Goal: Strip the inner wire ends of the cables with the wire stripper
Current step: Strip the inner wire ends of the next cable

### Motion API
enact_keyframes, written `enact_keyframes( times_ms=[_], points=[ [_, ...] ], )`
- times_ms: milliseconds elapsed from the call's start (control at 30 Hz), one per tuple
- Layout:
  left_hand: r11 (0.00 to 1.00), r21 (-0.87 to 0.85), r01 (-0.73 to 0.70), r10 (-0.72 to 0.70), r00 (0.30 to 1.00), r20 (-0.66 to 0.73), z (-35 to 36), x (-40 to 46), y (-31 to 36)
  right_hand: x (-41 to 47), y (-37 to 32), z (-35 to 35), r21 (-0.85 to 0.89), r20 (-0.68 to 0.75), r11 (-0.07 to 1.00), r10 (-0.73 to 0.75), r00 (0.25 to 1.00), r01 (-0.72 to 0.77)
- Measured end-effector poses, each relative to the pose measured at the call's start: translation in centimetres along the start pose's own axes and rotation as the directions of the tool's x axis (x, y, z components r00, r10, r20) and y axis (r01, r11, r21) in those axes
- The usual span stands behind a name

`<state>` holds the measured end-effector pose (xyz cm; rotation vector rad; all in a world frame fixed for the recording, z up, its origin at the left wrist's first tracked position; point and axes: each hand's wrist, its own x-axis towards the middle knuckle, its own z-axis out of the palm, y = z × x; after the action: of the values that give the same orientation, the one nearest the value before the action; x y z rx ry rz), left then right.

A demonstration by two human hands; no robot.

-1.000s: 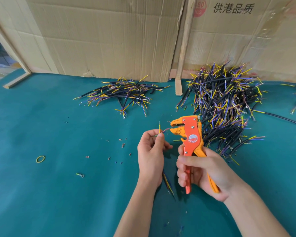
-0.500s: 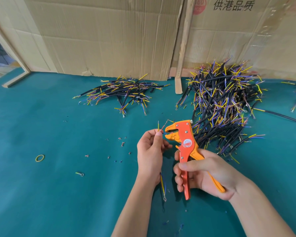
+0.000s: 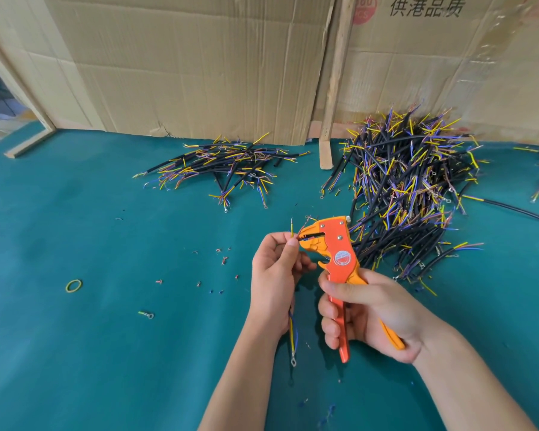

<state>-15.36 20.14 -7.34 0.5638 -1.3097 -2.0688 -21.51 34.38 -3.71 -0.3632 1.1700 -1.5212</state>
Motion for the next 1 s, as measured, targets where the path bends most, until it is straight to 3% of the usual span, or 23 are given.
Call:
enact_keyframes(
  times_ms=[300, 467, 833, 900, 1000],
  points=[
    [1.0, -0.003, 0.01, -0.01, 1.0, 0.029, 0.0, -0.1, 0.1, 0.3, 0.5, 0.2, 0.02, -0.034, 0.999, -0.038, 0.999, 0.038],
    [0.999, -0.011, 0.04, -0.04, 0.999, 0.037, 0.1, -0.3, 0.2, 0.7, 0.4, 0.3, 0.04, -0.17, 0.985, -0.162, 0.972, 0.171],
    [0.989, 0.094, 0.112, -0.107, 0.993, -0.056, 2.3, 0.1, 1.0, -0.3, -1.0, -2.2, 0.269, -0.092, 0.898, -0.335, 0.938, 0.348],
    [0.968, 0.2, 0.15, -0.164, 0.985, 0.055, 4.6, 1.7, 1.5, -0.8, -1.3, -2.6, 0.318, -0.005, 0.871, -0.394, 0.919, 0.375],
    [0.88, 0.464, 0.104, -0.295, 0.884, 0.362, 8.2, 4.5, 2.7, -1.4, -1.7, -2.9, 0.386, 0.136, 0.843, -0.453, 0.881, 0.374]
  ],
)
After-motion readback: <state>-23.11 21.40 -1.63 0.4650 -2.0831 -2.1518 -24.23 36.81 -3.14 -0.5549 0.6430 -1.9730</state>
